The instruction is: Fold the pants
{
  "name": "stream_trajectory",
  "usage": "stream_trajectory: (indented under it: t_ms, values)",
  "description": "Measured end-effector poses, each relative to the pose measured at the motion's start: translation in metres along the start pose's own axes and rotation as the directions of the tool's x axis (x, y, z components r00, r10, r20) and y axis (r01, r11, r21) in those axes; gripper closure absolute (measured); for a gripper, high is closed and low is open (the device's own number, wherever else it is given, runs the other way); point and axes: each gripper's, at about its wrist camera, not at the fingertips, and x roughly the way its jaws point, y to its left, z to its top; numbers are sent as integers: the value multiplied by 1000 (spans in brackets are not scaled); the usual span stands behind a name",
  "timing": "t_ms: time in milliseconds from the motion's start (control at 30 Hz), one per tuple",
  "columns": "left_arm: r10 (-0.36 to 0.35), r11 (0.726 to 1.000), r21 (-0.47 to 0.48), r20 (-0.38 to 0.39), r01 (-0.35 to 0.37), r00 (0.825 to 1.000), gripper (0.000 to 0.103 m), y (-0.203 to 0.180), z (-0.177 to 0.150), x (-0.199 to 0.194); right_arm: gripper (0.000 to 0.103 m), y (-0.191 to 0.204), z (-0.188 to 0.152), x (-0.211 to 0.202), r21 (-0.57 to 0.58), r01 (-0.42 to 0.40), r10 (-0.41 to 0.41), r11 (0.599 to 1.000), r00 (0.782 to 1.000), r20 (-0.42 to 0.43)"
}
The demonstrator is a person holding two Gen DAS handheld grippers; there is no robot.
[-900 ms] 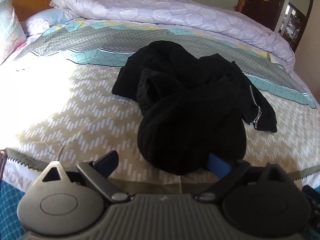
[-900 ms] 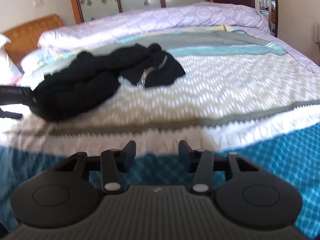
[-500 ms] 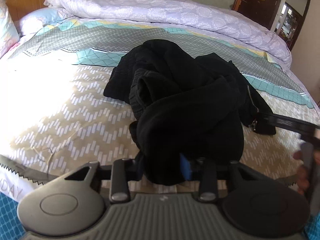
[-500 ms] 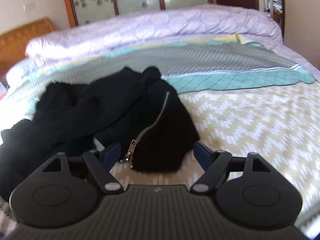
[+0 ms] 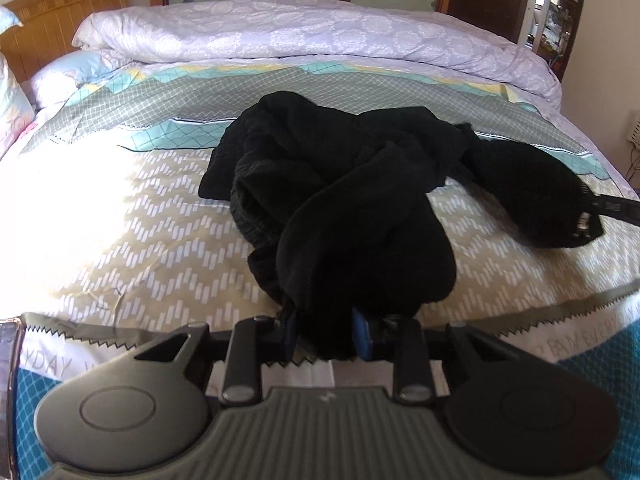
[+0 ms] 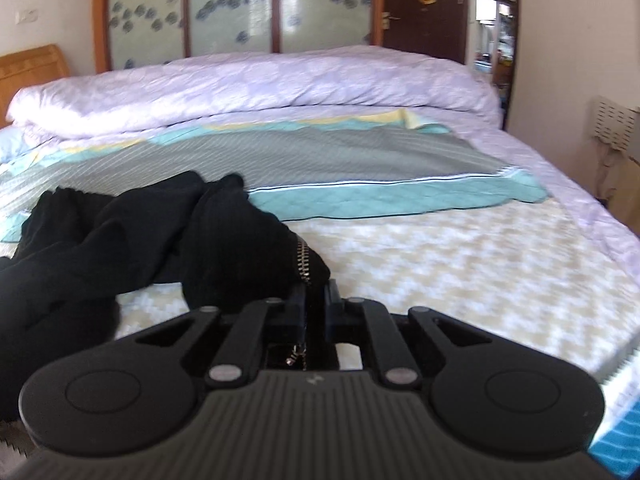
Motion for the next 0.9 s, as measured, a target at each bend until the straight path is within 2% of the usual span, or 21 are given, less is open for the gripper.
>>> stream_trajectory:
  t_ms: [100,233,300,533,733,900]
  values:
    - [-23,1000,-2,9,23,1000,77,-6,-6,-15,92,-32,-8,-29,39,59,-59,998,998,13]
    - [-33,999,-9,-24,33,999,77,-9,-11,-27,92,-72,-23,-55,133,111,-112,985,994,-4]
    - [-33,999,-10,-27,32,999,77,-8,-11,-32,92,-76,-28,-62,168,142,-142,976,990,-13]
    - [-14,1000,-8,-35,14,999,77,-10,-18,-49,92,-123,-43,-102,313,230,-242,921,970,0]
    - [-9,1000,-5,-29,9,1000,77,-9,-22,-60,92,-158,-35,-130,401,286,-339,870,939,66]
    - [-26,1000,6,-10,26,1000,78,3,-34,-84,92,-176,-14,-137,378,309,-375,873,920,114]
